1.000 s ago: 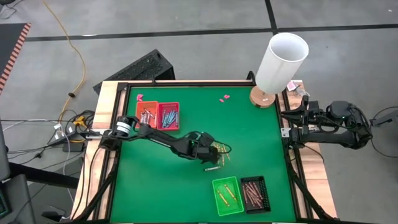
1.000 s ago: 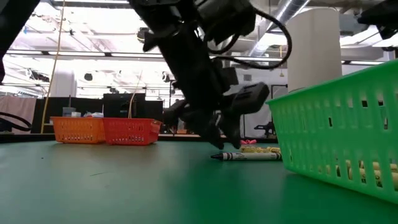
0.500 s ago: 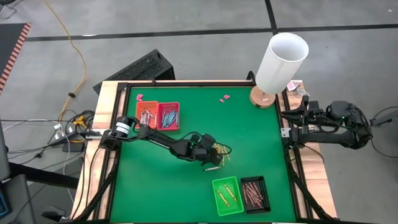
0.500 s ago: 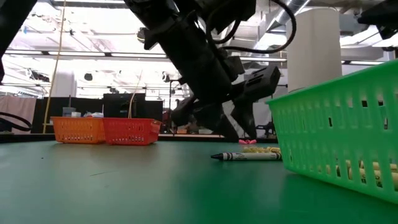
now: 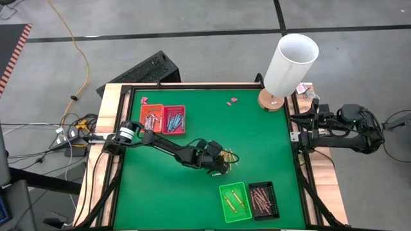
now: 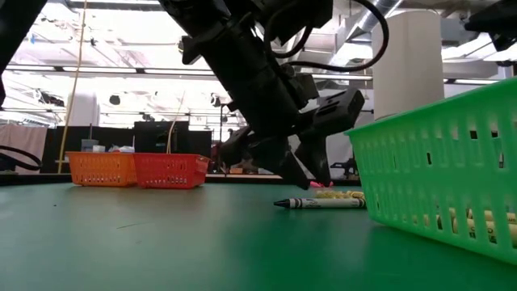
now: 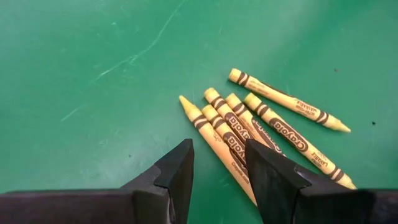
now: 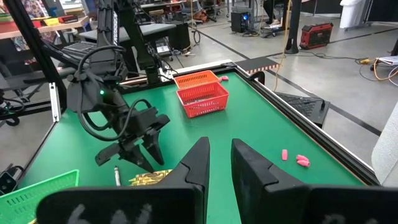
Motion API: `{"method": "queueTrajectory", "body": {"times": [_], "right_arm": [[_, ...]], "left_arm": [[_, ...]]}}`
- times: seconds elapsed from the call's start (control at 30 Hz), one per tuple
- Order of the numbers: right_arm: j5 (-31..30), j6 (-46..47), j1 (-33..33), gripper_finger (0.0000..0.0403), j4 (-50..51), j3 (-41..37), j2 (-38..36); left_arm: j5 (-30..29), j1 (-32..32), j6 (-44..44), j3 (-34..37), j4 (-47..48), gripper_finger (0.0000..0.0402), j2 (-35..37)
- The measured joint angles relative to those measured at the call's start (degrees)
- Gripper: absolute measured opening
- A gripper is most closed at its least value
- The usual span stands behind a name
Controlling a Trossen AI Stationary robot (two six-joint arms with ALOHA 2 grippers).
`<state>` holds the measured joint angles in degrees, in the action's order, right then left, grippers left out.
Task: Sort crayons
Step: Put the yellow crayon into the green bin
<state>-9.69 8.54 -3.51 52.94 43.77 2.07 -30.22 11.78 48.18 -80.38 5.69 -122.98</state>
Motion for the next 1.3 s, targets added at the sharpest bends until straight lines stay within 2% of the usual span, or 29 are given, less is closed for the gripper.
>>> {"method": "queueTrajectory", "body": {"times": [0.6, 0.77, 0.9, 1.07, 1.3], "right_arm": [[-0.01, 0.02, 0.0, 0.0068, -0.02, 0.0, 0.01], [0.0, 0.02, 0.0, 0.0068, -0.02, 0.0, 0.0], [0.0, 0.02, 0.0, 0.0068, -0.02, 0.0, 0.0], [-0.01, 0.0, 0.0, 0.0068, 0.0, 0.02, 0.02], [0.0, 0.01, 0.0, 0.0068, 0.0, 0.04, 0.02]], "left_arm": [[-0.16, 0.33, 0.79, -0.37, 5.82, 0.0132, -0.02], [-1.64, 0.71, -7.34, -3.05, 4.7, 0.0132, 0.23], [-1.29, 0.59, -12.29, -3.25, -0.58, 0.0132, -0.42], [-1.22, 0.68, -10.83, -3.13, 0.07, 0.0132, -2.93], [-2.77, 0.93, -9.3, -3.19, 5.1, 0.0132, -2.47]]}}
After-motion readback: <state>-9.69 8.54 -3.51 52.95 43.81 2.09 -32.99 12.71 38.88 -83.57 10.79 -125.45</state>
